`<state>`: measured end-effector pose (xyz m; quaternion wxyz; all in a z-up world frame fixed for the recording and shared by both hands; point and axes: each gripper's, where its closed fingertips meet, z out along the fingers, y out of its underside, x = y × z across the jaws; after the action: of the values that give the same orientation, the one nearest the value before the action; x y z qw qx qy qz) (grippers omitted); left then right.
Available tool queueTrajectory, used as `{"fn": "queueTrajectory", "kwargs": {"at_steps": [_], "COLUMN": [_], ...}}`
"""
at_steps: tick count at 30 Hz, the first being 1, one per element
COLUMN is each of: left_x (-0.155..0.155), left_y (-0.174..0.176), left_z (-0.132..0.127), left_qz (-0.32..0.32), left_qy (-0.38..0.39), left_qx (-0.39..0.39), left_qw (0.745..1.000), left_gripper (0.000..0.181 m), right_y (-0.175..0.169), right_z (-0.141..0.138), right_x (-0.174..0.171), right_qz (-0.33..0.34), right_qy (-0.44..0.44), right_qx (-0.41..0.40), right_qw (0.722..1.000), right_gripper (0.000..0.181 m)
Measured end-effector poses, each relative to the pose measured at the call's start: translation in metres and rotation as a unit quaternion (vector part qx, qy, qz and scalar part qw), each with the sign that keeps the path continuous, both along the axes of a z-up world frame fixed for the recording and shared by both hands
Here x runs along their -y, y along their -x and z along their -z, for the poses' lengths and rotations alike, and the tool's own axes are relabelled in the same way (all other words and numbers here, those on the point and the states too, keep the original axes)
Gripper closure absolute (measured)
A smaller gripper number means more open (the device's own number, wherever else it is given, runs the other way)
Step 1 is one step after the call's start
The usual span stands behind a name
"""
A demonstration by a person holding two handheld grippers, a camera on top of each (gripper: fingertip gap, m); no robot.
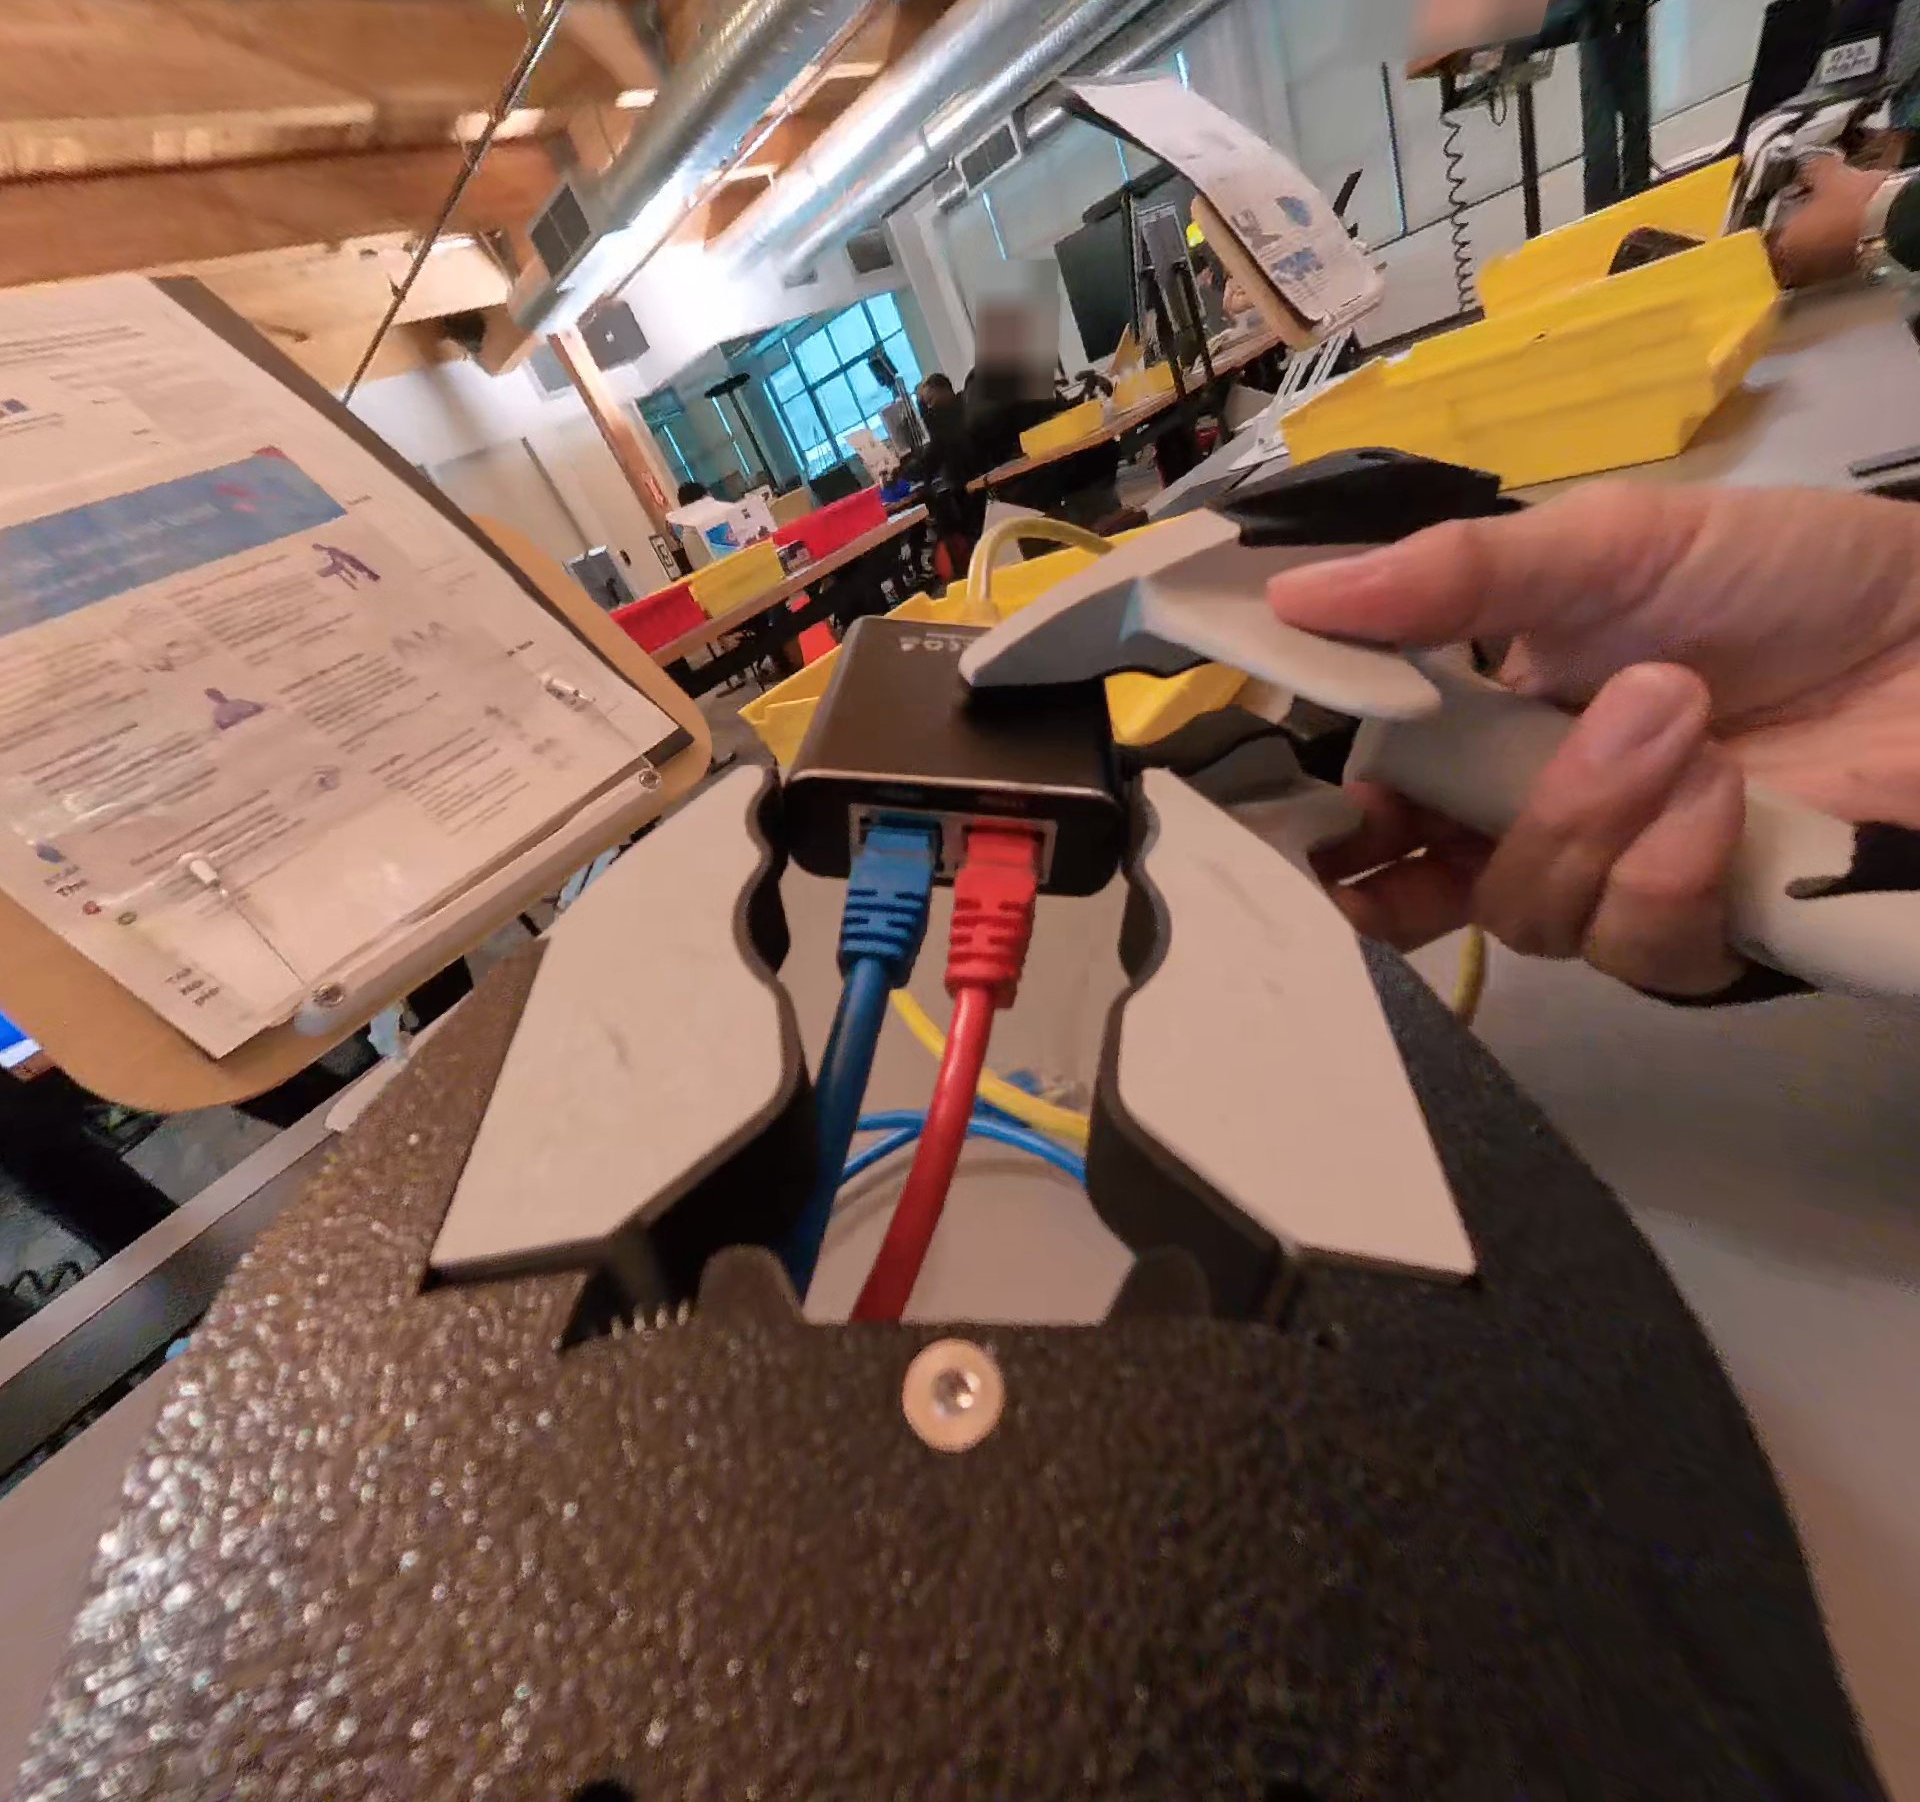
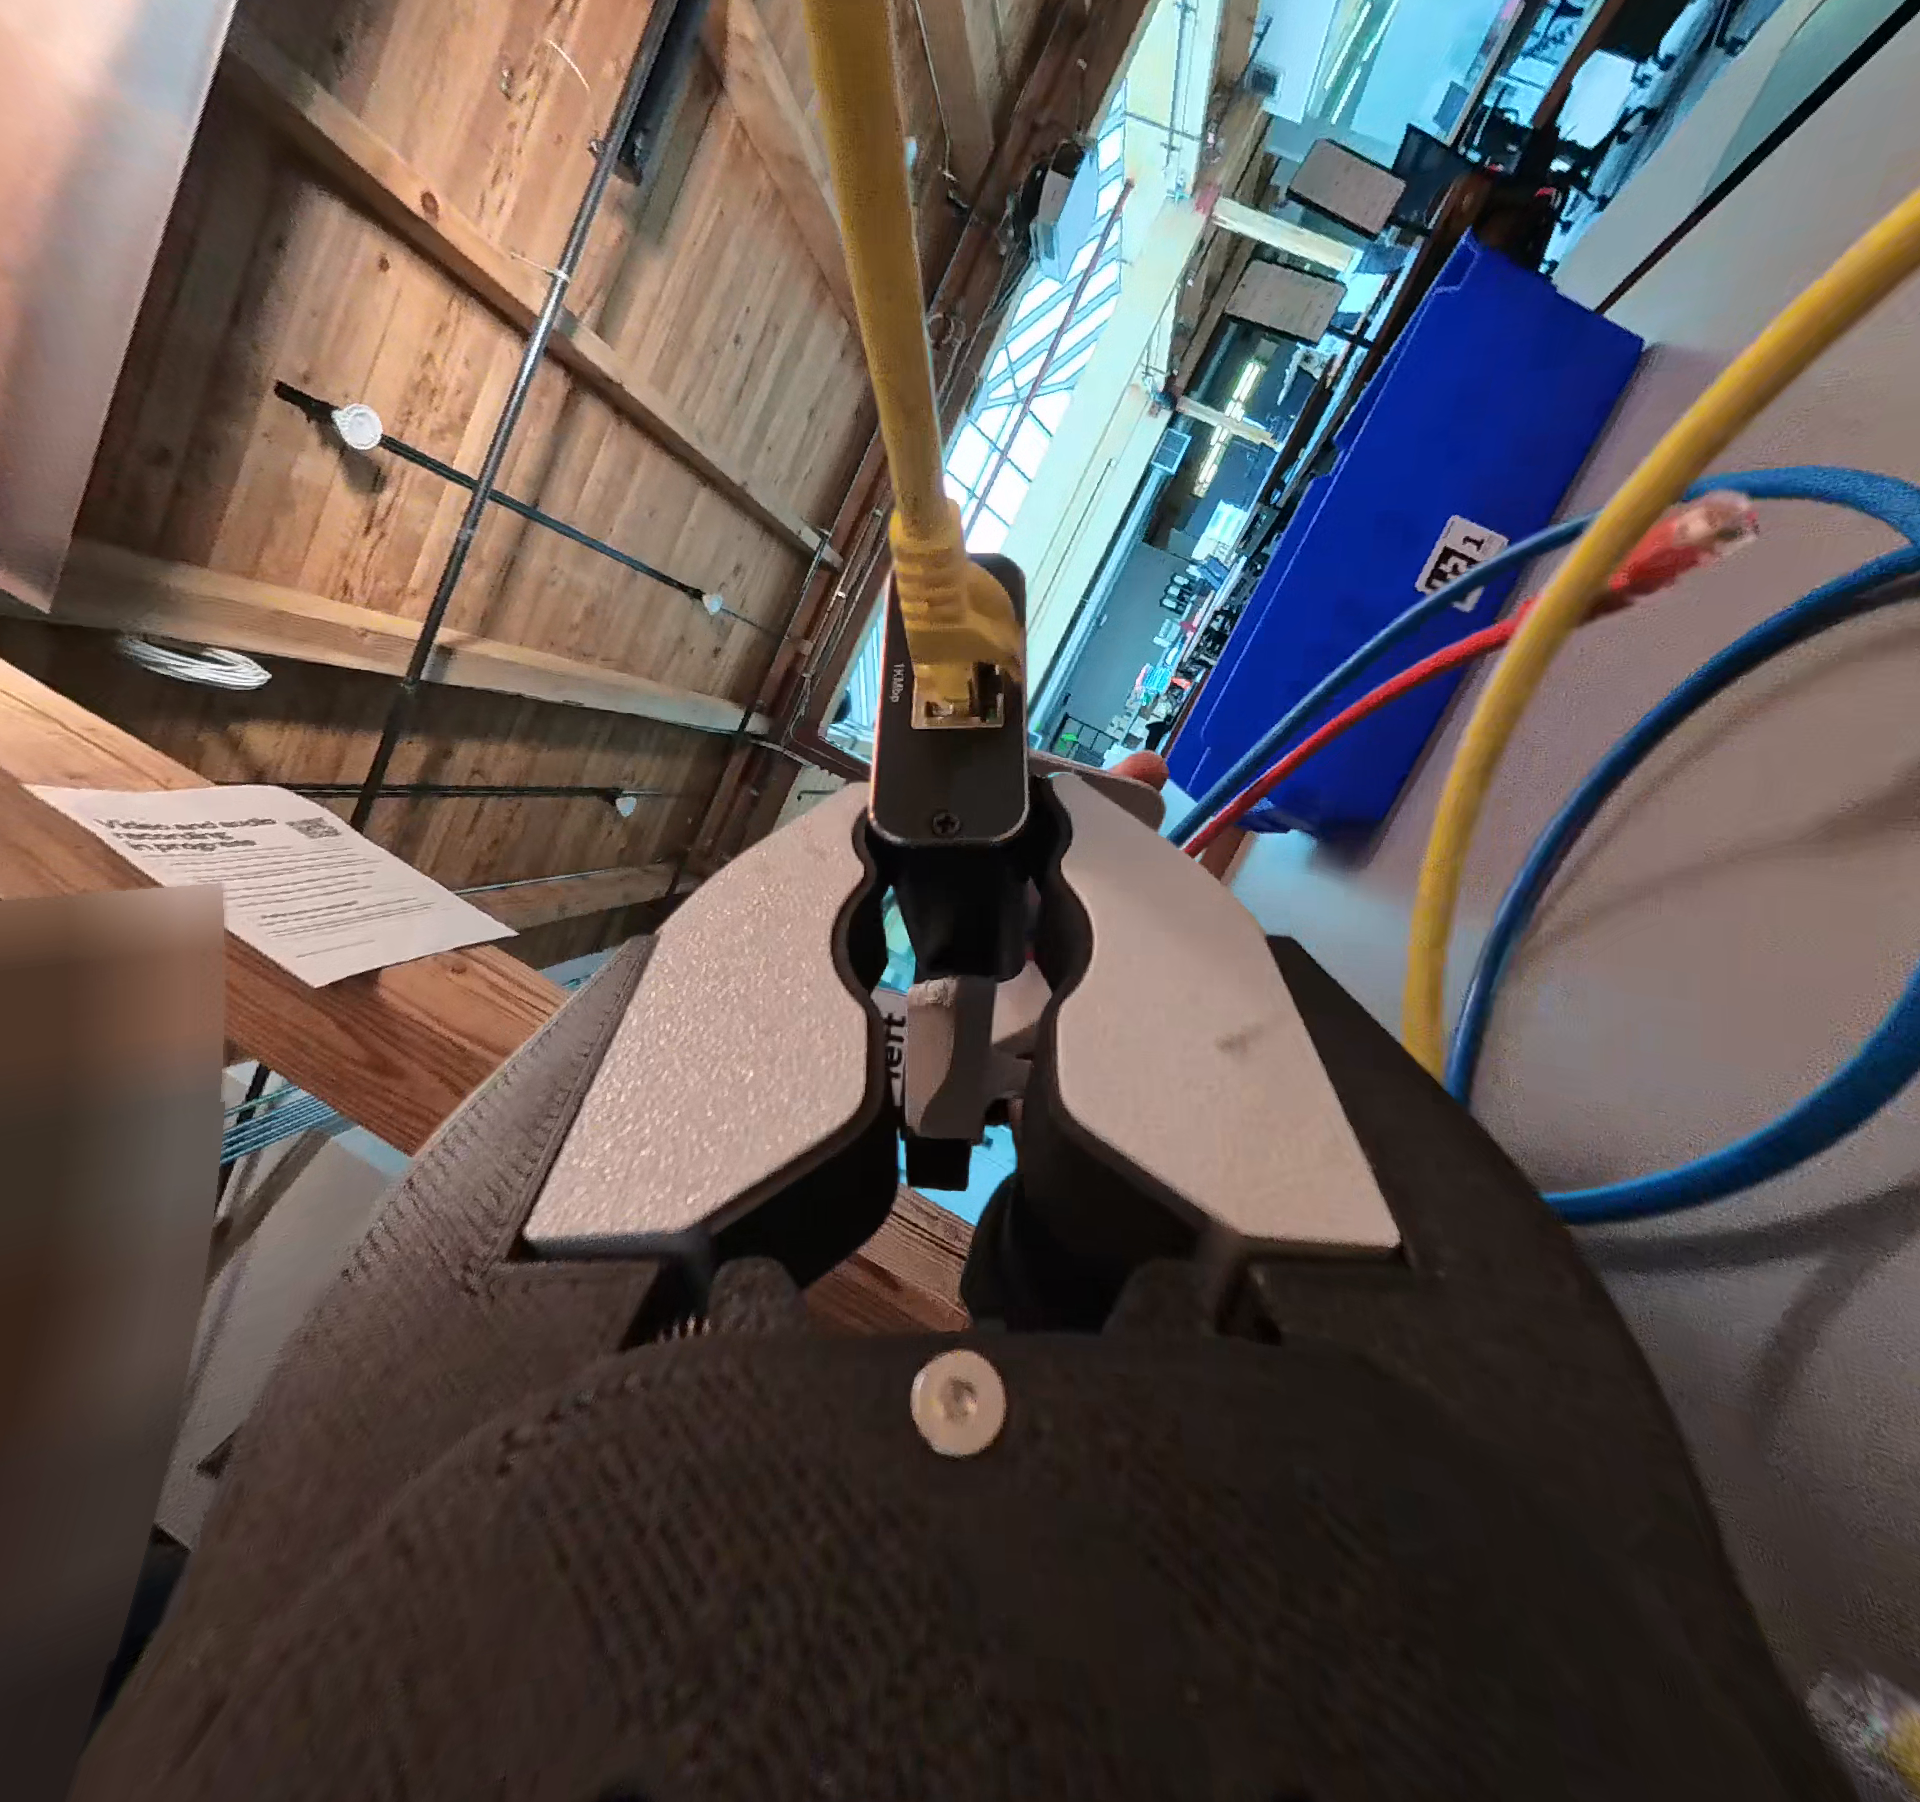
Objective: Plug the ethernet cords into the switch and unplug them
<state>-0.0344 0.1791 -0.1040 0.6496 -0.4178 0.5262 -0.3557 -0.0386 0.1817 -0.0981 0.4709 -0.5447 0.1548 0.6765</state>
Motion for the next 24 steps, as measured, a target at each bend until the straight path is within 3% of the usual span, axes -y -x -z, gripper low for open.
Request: {"fn": "queueTrajectory", "kwargs": {"at_steps": [13,17,20,24], "left_x": [-0.014,-0.017,-0.018,-0.018], "left_y": [0.001,0.002,0.004,0.003], "left_z": [0.029,0.025,0.027,0.026], "left_qz": [0.002,0.015,0.013,0.000], "left_qy": [0.019,0.085,0.088,0.080], "left_qx": [-0.030,-0.002,-0.006,-0.007], "left_qw": [0.999,0.996,0.996,0.997], "left_gripper": [0.120,0.120,0.120,0.120], "right_y": [0.000,-0.008,-0.017,-0.024], "right_z": [0.022,0.019,0.026,0.021], "right_x": [-0.010,-0.013,-0.016,-0.016], "right_qz": [0.000,0.008,0.034,0.052], "right_qy": [0.036,0.025,0.030,0.026], "right_qx": [-0.001,-0.002,0.026,0.018], "right_qw": [0.999,1.000,0.999,0.998], "right_gripper": [0.156,0.143,0.131,0.133]}}
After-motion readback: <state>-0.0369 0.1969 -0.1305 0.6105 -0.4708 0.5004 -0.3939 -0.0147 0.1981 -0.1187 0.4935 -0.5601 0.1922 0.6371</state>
